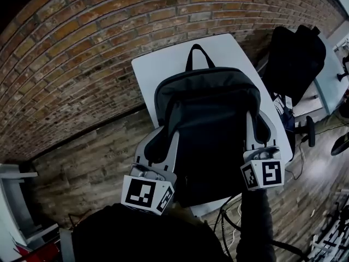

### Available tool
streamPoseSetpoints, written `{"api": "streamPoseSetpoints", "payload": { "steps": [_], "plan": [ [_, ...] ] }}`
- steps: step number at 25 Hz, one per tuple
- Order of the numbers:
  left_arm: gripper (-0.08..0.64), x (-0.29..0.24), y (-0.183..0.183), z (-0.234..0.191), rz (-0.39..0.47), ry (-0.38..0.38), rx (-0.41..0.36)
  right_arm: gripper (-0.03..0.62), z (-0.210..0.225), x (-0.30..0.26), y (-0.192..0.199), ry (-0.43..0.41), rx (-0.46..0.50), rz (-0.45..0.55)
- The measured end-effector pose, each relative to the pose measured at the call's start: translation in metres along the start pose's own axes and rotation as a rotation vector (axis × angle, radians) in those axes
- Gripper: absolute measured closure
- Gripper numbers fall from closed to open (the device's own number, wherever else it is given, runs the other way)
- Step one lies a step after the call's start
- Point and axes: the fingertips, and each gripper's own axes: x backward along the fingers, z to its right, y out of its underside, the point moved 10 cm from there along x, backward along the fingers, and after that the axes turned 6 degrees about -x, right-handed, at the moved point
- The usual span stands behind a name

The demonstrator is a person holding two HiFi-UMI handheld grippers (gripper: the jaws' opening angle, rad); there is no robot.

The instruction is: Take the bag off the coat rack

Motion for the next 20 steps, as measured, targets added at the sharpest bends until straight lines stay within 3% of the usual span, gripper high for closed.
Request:
{"api": "streamPoseSetpoints", "payload": {
  "steps": [20],
  "plan": [
    [0.480,-0.054,0.038,-0.042,-0.098,-0.008,0.053,0.557,0.015,-0.066,0.053,-0.005,-0.064,-0.120]
  ]
}}
